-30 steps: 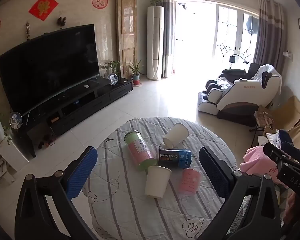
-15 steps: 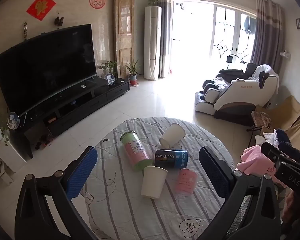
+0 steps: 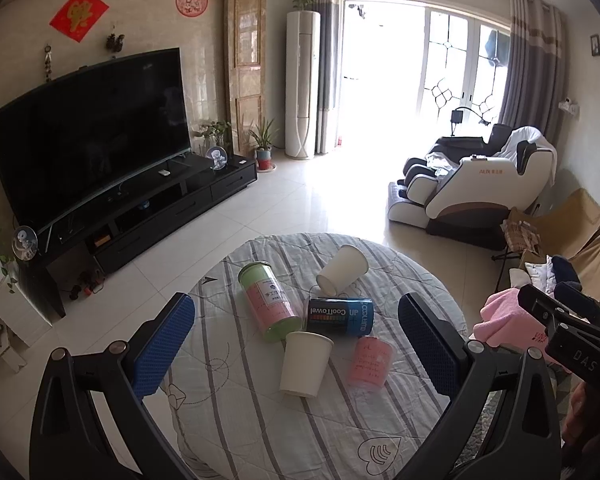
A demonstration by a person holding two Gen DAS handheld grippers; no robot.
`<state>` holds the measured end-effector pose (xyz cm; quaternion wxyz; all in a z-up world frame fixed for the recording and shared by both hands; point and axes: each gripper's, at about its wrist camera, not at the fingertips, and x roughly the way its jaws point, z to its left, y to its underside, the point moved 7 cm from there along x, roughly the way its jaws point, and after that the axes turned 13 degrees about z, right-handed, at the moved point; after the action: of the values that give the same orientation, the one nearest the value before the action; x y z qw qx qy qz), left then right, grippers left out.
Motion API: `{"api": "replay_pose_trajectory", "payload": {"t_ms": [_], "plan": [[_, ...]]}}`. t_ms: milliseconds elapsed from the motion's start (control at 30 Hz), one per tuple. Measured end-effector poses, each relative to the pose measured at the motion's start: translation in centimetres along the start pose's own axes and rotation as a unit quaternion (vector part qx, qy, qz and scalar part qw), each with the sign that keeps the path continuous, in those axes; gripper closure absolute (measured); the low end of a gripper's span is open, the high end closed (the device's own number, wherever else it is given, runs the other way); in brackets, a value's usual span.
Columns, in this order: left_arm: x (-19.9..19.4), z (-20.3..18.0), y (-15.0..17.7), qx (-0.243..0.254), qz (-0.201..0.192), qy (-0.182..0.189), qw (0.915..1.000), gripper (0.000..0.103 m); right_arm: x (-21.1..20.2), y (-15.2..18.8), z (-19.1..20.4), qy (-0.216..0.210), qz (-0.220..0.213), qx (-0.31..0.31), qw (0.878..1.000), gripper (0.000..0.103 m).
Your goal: Flip cup upright
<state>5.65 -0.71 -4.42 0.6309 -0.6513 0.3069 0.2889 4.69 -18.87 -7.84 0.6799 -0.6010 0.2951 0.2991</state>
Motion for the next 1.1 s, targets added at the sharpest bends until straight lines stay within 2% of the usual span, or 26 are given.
{"api": "replay_pose_trajectory", "payload": {"t_ms": [1100], "plan": [[0.28,-0.17,0.3,-0.002,0.006,0.0,1.0,0.0,1.07,0.08,-0.1,-0.001,0.014,0.001,1.0,0.021]]}}
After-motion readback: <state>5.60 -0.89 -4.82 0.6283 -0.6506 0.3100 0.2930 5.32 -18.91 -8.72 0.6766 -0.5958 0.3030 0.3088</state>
